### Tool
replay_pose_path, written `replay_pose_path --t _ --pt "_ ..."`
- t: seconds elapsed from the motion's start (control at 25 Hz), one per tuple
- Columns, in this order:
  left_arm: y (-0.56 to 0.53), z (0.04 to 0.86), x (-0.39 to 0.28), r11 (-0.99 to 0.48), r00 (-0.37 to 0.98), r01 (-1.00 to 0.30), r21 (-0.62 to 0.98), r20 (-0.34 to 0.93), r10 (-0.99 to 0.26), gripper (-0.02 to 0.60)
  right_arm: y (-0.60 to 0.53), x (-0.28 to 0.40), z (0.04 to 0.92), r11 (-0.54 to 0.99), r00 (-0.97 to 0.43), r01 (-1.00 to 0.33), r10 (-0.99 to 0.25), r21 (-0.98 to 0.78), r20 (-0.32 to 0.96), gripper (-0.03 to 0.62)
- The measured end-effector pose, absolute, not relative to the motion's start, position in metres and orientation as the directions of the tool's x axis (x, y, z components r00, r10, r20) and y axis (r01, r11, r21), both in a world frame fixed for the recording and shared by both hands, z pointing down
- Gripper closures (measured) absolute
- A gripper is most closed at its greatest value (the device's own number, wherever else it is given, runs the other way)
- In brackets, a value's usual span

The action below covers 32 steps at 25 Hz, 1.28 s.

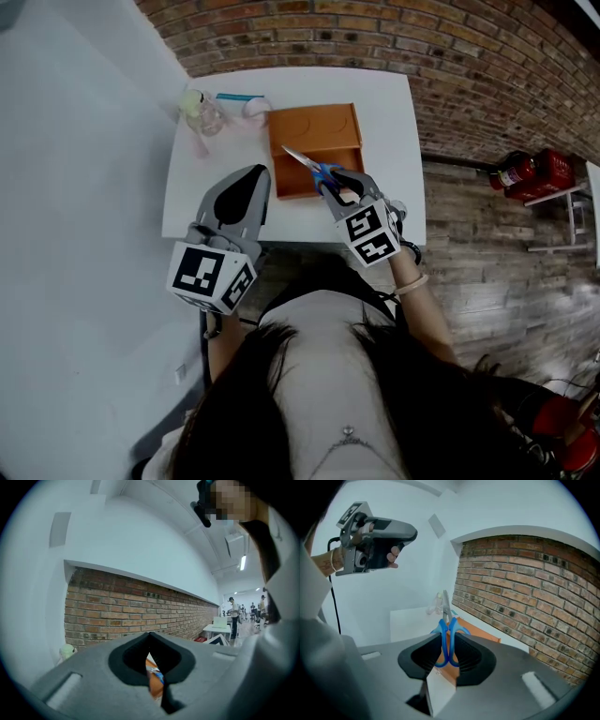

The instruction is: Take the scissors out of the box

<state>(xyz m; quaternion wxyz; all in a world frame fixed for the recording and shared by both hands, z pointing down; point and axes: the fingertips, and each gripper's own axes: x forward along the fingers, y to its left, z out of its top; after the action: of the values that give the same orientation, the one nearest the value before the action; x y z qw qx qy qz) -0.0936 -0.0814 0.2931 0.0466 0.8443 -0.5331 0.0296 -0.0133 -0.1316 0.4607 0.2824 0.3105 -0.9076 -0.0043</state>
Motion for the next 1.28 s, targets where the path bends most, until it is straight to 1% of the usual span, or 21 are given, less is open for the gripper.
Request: replay_pose_path --t 0.48,1.28 --pt "-0.054 0.290 -0.102 -0.468 0.471 -0.882 0.051 0.091 -0.877 0.581 -0.113 -0.015 0.441 0.772 -0.622 -0.601 -0.615 0.209 0.485 0.496" --pt "-0.016 0.295 -0.117 -0.538 0.541 -0.841 0.055 0.079 -0.838 0.581 -0.075 -0.018 0.421 0.683 -0.570 -0.703 -0.708 0.198 0.417 0.496"
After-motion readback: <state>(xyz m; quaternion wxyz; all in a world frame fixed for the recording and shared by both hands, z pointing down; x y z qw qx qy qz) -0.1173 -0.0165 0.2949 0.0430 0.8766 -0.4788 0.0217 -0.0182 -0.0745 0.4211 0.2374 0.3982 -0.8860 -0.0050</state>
